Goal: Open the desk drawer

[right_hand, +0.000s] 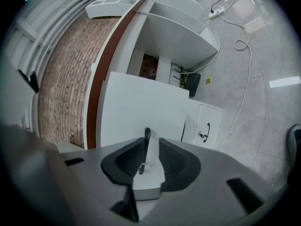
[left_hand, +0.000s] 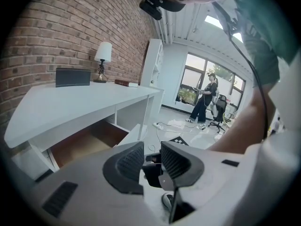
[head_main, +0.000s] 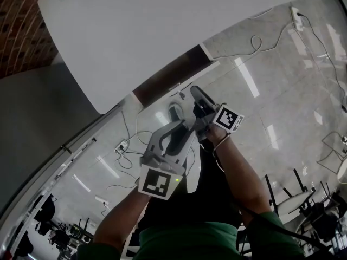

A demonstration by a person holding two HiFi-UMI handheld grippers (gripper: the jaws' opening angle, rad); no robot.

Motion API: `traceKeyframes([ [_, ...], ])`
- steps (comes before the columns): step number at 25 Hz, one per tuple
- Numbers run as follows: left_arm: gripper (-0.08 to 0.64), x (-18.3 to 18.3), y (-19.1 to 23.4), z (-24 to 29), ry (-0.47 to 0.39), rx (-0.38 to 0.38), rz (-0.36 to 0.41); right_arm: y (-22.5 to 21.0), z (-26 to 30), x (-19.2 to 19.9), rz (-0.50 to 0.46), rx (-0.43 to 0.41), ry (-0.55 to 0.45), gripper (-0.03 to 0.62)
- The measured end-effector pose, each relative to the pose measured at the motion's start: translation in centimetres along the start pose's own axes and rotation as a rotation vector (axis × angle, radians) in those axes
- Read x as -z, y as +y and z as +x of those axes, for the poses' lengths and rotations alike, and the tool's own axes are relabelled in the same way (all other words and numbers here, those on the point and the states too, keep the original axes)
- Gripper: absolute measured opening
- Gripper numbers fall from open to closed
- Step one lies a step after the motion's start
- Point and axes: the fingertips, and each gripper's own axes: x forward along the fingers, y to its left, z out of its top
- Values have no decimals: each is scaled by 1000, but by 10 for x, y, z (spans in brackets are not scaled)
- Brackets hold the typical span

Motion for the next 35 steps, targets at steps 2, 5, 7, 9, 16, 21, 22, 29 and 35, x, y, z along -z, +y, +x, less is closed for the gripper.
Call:
traceKeyframes([
  [2,106,-5,0,1,-9,-4,-8,2,-10,-8,-34,7,-4,97],
  [5,106,-15,0,4,-28,-10,-7,7,-25,-21,-55,19,-13,97],
  [7,106,-26,-1,2,-43,-16,-5,12,-37,-26,-62,51,-16,94],
  [9,106,-39,-2,-3,-56,-28,-23,28,-49,-33,-119,72,-16,86],
  [16,106,-104,30,-25,-146,-167,-100,141,-79,-87,-407,67,-56,44],
  [21,106,-183,61,-57,-285,-250,-95,255,-82,-122,-637,-8,-68,28],
  [22,106,-201,62,-66,-316,-257,-103,278,-85,-129,-679,-23,-75,21],
  [29,104,-308,54,-115,-466,-283,-52,399,-104,-165,-966,-25,-151,0],
  [35,103,-367,50,-139,-584,-283,16,467,-117,-181,-1138,-9,-216,0],
])
